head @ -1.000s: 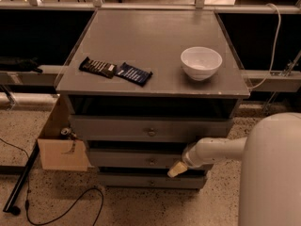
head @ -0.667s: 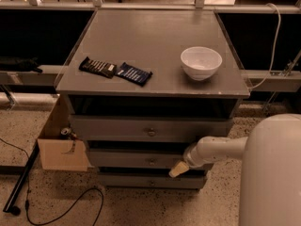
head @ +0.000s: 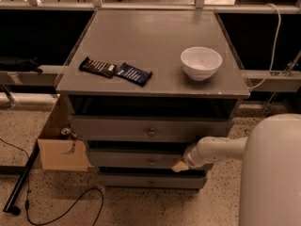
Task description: Open middle drawer
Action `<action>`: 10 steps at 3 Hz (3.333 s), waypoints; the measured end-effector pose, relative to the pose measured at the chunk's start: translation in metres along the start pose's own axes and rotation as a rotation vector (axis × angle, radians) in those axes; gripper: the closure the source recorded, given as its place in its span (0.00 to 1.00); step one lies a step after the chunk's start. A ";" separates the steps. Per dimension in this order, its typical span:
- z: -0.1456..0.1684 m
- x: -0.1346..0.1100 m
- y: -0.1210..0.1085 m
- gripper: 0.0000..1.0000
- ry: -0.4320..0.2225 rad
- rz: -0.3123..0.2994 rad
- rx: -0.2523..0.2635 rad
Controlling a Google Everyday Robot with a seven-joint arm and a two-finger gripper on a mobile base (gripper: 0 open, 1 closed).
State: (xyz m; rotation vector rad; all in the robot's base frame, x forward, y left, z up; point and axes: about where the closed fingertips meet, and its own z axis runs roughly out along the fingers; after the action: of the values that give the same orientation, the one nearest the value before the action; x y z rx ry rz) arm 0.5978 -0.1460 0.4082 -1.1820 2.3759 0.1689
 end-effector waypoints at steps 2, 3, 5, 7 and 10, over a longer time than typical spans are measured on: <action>0.000 0.000 0.000 0.73 0.000 0.000 0.000; 0.000 0.000 0.000 0.97 0.000 0.000 0.000; -0.012 0.015 0.008 1.00 0.031 0.029 -0.020; -0.012 0.015 0.008 0.81 0.031 0.029 -0.020; -0.012 0.015 0.008 0.04 0.031 0.029 -0.020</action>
Offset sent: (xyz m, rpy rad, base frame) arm 0.0000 0.0000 0.0000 0.0000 0.0000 0.0000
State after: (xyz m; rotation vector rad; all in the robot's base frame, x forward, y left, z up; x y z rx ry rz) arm 0.5795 -0.1558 0.4112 -1.1682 2.4249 0.1857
